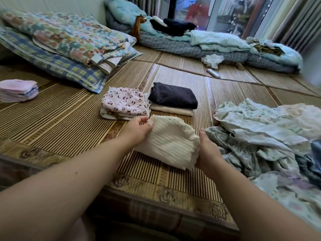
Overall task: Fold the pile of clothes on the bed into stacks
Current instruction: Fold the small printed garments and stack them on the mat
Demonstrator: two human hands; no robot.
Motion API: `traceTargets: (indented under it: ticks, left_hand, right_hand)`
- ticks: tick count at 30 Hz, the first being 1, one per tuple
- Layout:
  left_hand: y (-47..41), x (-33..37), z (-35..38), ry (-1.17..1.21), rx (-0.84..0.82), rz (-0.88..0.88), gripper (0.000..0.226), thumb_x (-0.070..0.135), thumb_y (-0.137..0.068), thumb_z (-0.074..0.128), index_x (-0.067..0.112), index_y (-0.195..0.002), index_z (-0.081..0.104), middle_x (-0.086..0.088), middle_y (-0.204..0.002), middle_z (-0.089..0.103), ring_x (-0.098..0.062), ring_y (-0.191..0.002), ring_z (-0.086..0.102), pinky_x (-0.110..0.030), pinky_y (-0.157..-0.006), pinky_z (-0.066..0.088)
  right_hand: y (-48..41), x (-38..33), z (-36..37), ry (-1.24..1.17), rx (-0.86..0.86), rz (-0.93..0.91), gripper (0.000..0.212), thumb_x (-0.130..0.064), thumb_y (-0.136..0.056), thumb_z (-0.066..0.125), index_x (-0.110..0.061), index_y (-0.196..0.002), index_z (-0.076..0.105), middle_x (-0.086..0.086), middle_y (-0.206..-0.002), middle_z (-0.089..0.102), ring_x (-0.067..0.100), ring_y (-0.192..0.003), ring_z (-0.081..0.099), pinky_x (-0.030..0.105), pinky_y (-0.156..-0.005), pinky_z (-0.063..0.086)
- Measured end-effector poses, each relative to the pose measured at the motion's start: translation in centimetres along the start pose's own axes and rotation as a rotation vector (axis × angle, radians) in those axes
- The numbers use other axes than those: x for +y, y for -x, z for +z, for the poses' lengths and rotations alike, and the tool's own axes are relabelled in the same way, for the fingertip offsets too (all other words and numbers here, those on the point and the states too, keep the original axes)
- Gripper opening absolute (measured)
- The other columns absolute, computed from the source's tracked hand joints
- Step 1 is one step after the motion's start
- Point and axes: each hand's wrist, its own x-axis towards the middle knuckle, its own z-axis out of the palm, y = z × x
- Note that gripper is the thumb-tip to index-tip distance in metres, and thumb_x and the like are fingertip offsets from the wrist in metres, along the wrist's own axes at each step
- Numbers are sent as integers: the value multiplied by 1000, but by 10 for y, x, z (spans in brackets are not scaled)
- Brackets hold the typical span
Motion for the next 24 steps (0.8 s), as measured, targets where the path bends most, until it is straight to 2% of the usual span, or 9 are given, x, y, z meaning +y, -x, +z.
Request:
traceTargets:
  ticks: [3,6,9,11,13,16,18,20,24]
  left_hand:
    - [-14,-7,15,-260,-4,-188,57,40,-91,60,11,-139,47,-10,-136,54,-28,-119,53,-35,-99,43]
    - [-21,-15,20,-508,18,-243,60,56,-85,60,9,-123,58,-11,-121,62,-29,-106,59,-34,-90,47]
    - [-29,-16,21,-462,21,-308,72,70,-81,53,7,-115,63,-9,-112,64,-27,-91,58,-33,-79,45]
    - [-33,-11,21,-397,-3,-353,78,74,-78,53,8,-118,62,-9,-116,63,-28,-96,58,-31,-77,41]
    - [-34,-5,23,-356,-52,-385,73,71,-80,55,10,-118,61,-4,-105,63,-23,-89,60,-27,-69,40]
    - [-36,0,24,-362,-104,-349,54,59,-88,54,9,-109,59,-1,-85,56,-16,-73,54,-26,-54,38]
    - [-37,-2,23,-322,-104,-297,46,51,-91,54,10,-109,59,-3,-92,60,-19,-81,58,-32,-67,48]
    - [-35,-3,20,-230,-97,-245,39,45,-91,57,14,-114,57,-2,-100,61,-21,-90,60,-36,-82,50]
    - [-31,-4,15,-42,-73,-95,54,25,-91,63,29,-140,38,-4,-119,59,-24,-100,61,-40,-89,51]
  right_hand:
    - [-15,7,0,257,47,24,52,-60,-92,48,-10,-103,61,11,-97,69,27,-87,68,42,-75,58]
    - [-23,13,0,540,134,-73,36,-47,-86,66,-16,-101,59,0,-91,64,13,-76,62,26,-54,45]
    - [-29,10,8,664,115,-21,35,-57,-81,66,-23,-80,58,-2,-81,65,16,-72,63,26,-57,48]
    - [-32,6,15,717,99,5,36,-57,-78,69,-23,-77,56,-1,-82,66,18,-74,64,29,-63,52]
    - [-33,1,20,787,91,-22,32,-50,-78,72,-23,-76,55,-2,-80,64,16,-72,62,26,-57,48]
    - [-35,0,22,630,42,-95,18,-32,-80,73,-23,-75,59,-1,-81,67,18,-76,65,32,-65,56]
    - [-32,1,18,411,5,-104,11,-21,-80,72,-23,-86,62,3,-89,70,24,-83,68,43,-76,59]
    - [-32,2,14,204,-17,-80,20,-13,-82,70,-21,-99,62,7,-97,69,28,-88,69,50,-79,59]
    - [-33,-4,11,-56,-113,45,31,4,-84,63,-14,-109,59,16,-104,68,36,-86,71,48,-65,60]
